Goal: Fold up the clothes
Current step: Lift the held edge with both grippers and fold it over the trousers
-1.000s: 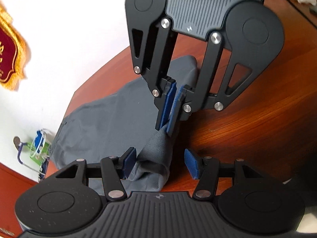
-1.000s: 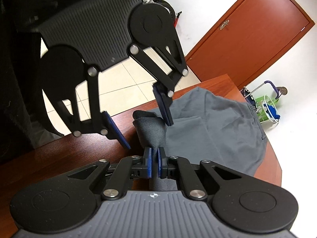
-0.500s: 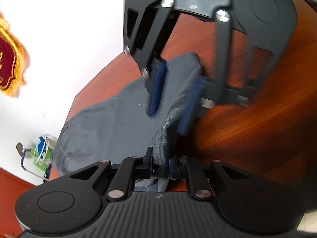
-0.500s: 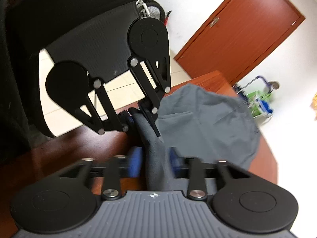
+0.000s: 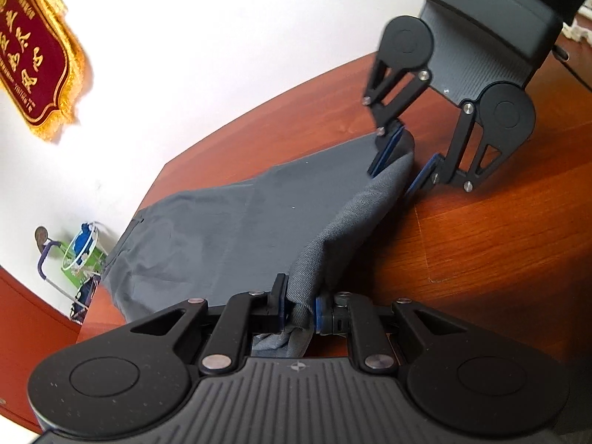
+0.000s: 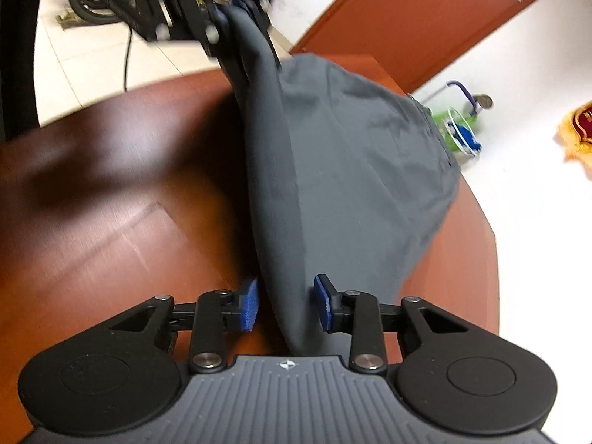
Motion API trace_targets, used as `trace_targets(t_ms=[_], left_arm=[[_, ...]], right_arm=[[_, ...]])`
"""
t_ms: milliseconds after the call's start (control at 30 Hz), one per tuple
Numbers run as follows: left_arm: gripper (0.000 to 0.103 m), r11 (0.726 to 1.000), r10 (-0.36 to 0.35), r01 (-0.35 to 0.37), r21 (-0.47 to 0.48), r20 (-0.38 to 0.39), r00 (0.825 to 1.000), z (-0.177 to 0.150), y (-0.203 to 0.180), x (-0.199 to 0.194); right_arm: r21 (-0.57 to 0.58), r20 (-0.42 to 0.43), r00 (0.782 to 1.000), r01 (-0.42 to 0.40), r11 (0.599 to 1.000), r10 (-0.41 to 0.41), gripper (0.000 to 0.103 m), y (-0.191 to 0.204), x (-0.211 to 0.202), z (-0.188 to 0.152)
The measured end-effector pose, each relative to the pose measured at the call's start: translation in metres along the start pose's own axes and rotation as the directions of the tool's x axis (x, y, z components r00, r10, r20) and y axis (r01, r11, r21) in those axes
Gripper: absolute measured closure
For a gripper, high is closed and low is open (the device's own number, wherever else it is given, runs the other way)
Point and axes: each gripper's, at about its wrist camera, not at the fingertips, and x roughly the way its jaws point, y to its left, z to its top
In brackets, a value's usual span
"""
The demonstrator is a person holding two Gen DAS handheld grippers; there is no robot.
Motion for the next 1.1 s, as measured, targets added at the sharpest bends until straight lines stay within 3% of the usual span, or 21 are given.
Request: trace_targets(t_ms=[267, 400, 533, 767, 867, 1100], left_arm=[[0.090, 0.999, 0.015, -0.015, -0.044, -0.003, 1.000, -0.002, 0.014, -0.004], [0.090, 0.998, 0.016, -0.016, -0.055, -0.013, 1.000, -0.005, 0.012, -0.012], [0.090, 0.997, 0.000, -0.001, -0.080, -0.013, 1.000, -0.009, 0.017, -0.017], [0.090, 0.983, -0.084, 0.085, -0.163, 0.017, 0.996, -0.021, 0.024, -0.039], [0.090, 0.962, -0.158, 0.164, -0.217, 0.042, 0.987, -0.034, 0.029, -0.060], [0.090, 0.913, -0.242, 0.250, -0.323, 0.063, 0.968, -0.048, 0.039, -0.104]], right_arm=[[-0.083, 0.001, 0.998, 0.058, 0.995, -0.058, 0.067, -0.001, 0.007, -0.013], [-0.094, 0.015, 0.999, 0.034, 0.995, -0.033, 0.086, -0.005, 0.008, -0.011], [-0.076, 0.017, 1.000, 0.022, 0.997, -0.020, 0.090, -0.010, 0.000, -0.006], [-0.045, 0.002, 1.000, -0.003, 0.999, 0.003, 0.091, -0.010, -0.033, 0.007], [-0.034, -0.002, 0.999, -0.037, 0.999, 0.037, 0.091, -0.005, -0.051, 0.013], [-0.005, -0.002, 0.991, -0.131, 0.991, 0.131, 0.091, 0.008, -0.091, 0.030]])
